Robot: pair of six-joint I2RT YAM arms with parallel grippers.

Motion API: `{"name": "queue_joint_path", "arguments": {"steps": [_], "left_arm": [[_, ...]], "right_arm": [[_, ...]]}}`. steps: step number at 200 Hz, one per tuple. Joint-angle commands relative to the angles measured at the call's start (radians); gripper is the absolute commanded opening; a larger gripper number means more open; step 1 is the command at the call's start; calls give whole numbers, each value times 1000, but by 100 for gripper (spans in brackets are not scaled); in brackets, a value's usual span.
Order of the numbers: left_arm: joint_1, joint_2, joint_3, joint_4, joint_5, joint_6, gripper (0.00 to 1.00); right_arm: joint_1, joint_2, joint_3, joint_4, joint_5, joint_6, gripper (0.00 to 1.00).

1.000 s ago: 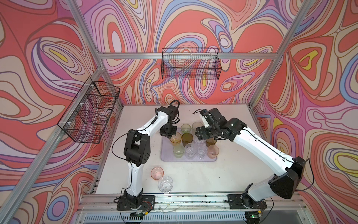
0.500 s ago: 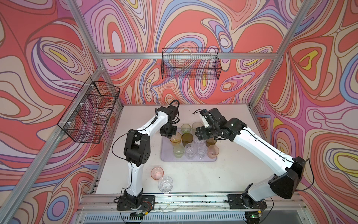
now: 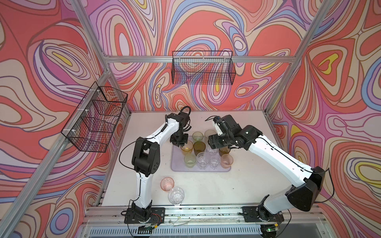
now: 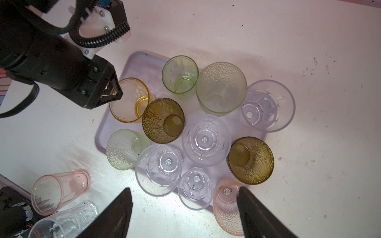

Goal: Place the glasses into the tray
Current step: Place the glass on the tray.

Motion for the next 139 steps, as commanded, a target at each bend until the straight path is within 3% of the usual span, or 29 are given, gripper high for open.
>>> {"name": "queue_joint_path", "arguments": {"steps": [1, 139], "left_arm": [[4, -17, 26, -41, -7, -7, 29], [4, -193, 23, -134, -31, 5, 33]], "right_arm": [[-5, -25, -2, -6, 5, -7, 83], [-6, -13, -11, 19, -26, -26, 83]]}}
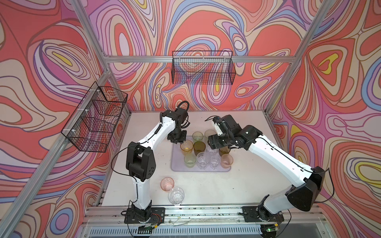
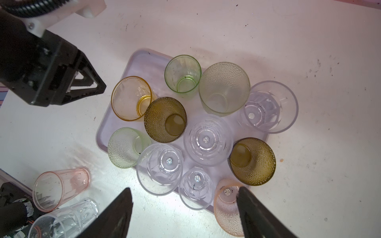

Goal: Place the glasses into the tray
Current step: Place the glass on the tray, then pick up the glass from the bottom-center of the table.

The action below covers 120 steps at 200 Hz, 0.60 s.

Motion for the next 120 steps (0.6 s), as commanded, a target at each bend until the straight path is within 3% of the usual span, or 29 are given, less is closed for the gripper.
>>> {"name": "queue_joint_path", "arguments": {"steps": [1, 120], "left_arm": [[4, -68, -4, -63, -21, 4, 33], [27, -368, -272, -100, -49, -30, 35]], "right_arm": [[-5, -14, -10, 18, -12, -10, 83], [-5, -4, -22, 43, -28, -29, 82]]}}
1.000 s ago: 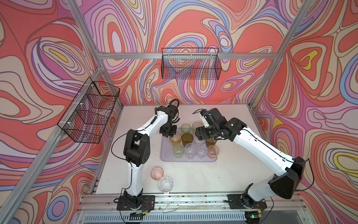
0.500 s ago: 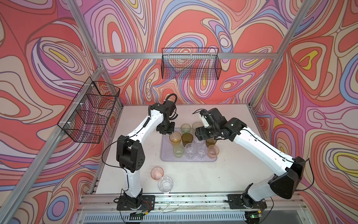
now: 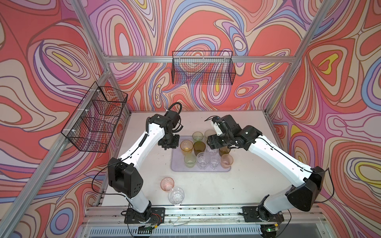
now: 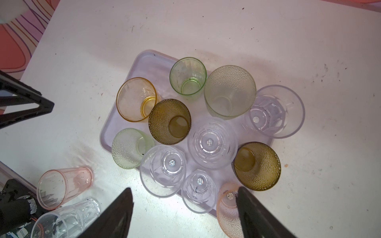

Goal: Place the glasses into the tray
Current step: Pick up the glass from the bottom-center of the table.

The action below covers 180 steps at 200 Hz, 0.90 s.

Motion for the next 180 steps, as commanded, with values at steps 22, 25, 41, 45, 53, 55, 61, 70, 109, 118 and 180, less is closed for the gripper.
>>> {"name": "queue_joint_path", "arguments": {"steps": [22, 25, 41, 45, 53, 55, 61, 70, 109, 118, 180], "left_arm": [[25, -131, -107, -67, -21, -36, 35], [27, -138, -113, -69, -20, -36, 36], [37, -183, -149, -86, -20, -43, 37], [40, -194, -157, -91, -20, -45, 37], [47, -213, -175, -101, -20, -51, 38], [48, -218, -179, -103, -20, -51, 38], [51, -234, -192, -107, -23, -55, 38], [53, -255, -213, -113, -24, -61, 38], [59, -331, -307, -137, -5, -95, 39], [60, -353, -335, -133, 9, -108, 40], [59, -473, -495, -121, 125, -172, 44]], "right_arm": [[-6, 2, -11, 22, -12, -11, 82], [-7, 4, -11, 23, -13, -10, 82], [-5, 7, -8, 26, -15, -9, 82], [-5, 8, -5, 26, -15, -9, 82], [-5, 10, -5, 24, -17, -7, 82], [-6, 11, -5, 24, -18, -7, 81], [-5, 11, -5, 25, -19, -7, 82], [-5, 10, -5, 27, -18, -6, 82], [-5, 7, -10, 27, -20, -4, 81], [-5, 6, -11, 27, -20, -4, 81], [-5, 8, -14, 34, -33, 0, 81]]}}
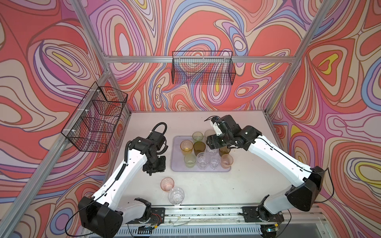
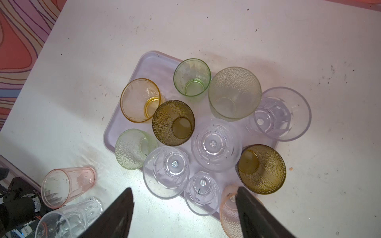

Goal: Place the glasses into the tray
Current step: Pick up the glass from the bottom-center of the table.

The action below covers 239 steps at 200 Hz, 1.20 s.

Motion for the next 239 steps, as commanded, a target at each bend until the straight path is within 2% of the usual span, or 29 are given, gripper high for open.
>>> {"name": "queue_joint_path", "arguments": {"steps": [1, 97, 165, 239], "left_arm": [[7, -36, -43, -41, 53, -46, 44], [7, -107, -278, 72, 129, -141, 43], [8, -70, -362, 186, 150, -188, 40], [7, -48, -384, 201, 121, -213, 32]], "right_arm": [[-5, 5, -11, 18, -14, 1, 81], [-5, 1, -17, 22, -18, 12, 81], [-5, 2, -20, 26, -21, 17, 81], [-5, 0, -24, 28, -20, 17, 81]]}}
